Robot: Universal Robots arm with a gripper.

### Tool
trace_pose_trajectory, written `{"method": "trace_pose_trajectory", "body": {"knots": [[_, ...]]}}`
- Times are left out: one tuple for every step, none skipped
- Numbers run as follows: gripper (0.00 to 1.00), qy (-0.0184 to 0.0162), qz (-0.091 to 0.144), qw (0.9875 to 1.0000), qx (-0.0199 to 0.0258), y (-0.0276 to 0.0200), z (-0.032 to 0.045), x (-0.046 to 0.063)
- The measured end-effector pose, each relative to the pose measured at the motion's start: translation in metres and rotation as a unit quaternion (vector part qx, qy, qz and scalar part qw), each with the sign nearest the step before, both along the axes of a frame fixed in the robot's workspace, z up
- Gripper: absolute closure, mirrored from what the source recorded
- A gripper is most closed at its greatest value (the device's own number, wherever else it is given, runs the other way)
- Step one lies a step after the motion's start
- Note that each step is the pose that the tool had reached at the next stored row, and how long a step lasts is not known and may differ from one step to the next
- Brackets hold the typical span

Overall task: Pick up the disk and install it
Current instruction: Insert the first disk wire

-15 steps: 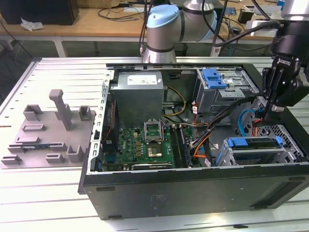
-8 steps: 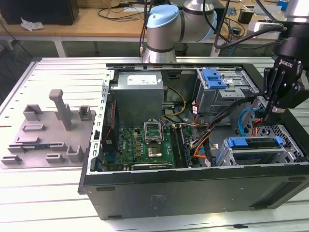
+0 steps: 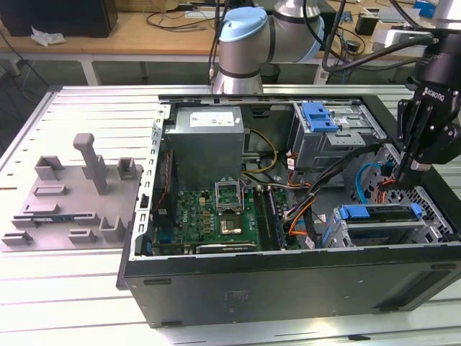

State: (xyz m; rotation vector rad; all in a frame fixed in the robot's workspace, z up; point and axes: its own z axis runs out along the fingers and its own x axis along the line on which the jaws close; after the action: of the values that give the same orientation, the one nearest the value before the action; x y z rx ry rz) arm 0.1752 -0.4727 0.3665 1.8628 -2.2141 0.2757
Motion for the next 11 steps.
{"method": "trace_pose_trajectory", "body": {"knots": [[0.84,-0.0014,0.001,1.0000,0.0059,-0.0008,0.0002,0.0000],[0.84,-0.0030,0.001,0.9999,0.0127,-0.0017,0.0005,0.0000],[0.84,-0.0042,0.002,0.9998,0.0173,-0.0022,0.0007,0.0000],[0.84,-0.0053,0.002,0.9998,0.0207,-0.0026,0.0008,0.0000],[0.84,-0.0070,0.003,0.9996,0.0265,-0.0032,0.0010,-0.0001],[0.84,-0.0082,0.003,0.9995,0.0307,-0.0036,0.0012,0.0000],[0.84,-0.0092,0.003,0.9993,0.0349,-0.0042,0.0017,-0.0001],[0.84,-0.0099,0.004,0.9992,0.0384,-0.0049,0.0023,-0.0001],[0.84,-0.0107,0.004,0.9991,0.0419,-0.0055,0.0031,-0.0001],[0.84,-0.0114,0.004,0.9989,0.0451,-0.0062,0.0037,-0.0002],[0.84,-0.0122,0.005,0.9987,0.0492,-0.0072,0.0053,-0.0004]]}}
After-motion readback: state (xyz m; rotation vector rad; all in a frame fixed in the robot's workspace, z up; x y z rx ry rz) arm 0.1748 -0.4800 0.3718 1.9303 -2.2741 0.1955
